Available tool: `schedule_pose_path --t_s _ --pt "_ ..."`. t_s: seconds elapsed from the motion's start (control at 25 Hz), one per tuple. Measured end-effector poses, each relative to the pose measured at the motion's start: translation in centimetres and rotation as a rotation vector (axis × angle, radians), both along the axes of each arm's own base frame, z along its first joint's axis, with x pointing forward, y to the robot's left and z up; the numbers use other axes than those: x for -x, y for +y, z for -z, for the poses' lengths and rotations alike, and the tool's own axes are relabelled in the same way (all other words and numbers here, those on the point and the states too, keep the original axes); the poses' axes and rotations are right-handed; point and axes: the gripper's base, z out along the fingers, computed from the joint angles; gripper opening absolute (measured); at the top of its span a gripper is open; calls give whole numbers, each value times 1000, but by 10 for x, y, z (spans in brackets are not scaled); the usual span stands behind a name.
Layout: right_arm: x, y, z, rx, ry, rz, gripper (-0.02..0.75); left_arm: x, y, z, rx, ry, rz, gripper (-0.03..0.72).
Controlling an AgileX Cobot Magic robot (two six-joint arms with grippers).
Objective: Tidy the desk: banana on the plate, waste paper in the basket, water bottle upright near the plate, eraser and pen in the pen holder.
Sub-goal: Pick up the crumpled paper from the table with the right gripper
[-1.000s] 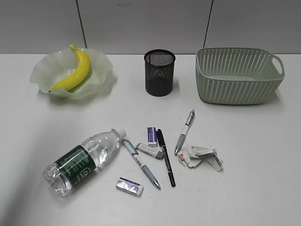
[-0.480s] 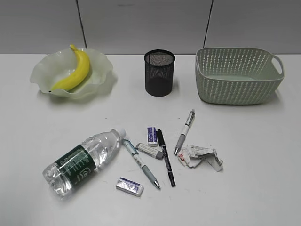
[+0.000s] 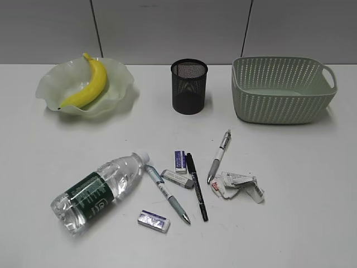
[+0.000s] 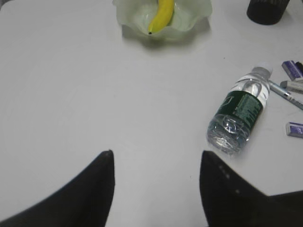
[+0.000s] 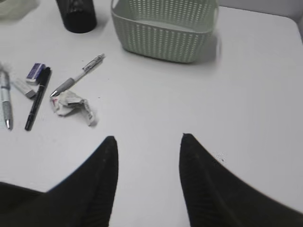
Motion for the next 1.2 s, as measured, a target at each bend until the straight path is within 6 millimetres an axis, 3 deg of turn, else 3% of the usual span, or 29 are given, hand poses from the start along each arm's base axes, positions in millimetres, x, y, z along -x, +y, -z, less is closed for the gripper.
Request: schedule_pose_path --t_s 0.2,0.36,0.56,0.68,0.8,0.96,1.2 --pt "-60 16 -4 13 149 -158 349 12 2 0 11 -72 0 428" --pt "-117 35 6 81 368 -292 352 21 3 0 20 -127 0 428" --pt "-176 77 25 216 544 -464 471 21 3 0 20 -129 0 427" --pt "-207 112 48 348 626 -571 557 21 4 0 15 -130 -3 427" --pt "-230 139 75 445 708 -641 585 21 3 0 21 -129 0 427" --pt "-257 158 118 523 860 -679 592 21 4 0 18 -129 -5 427" --pt "-280 170 167 551 953 -685 592 21 3 0 23 -128 -1 427"
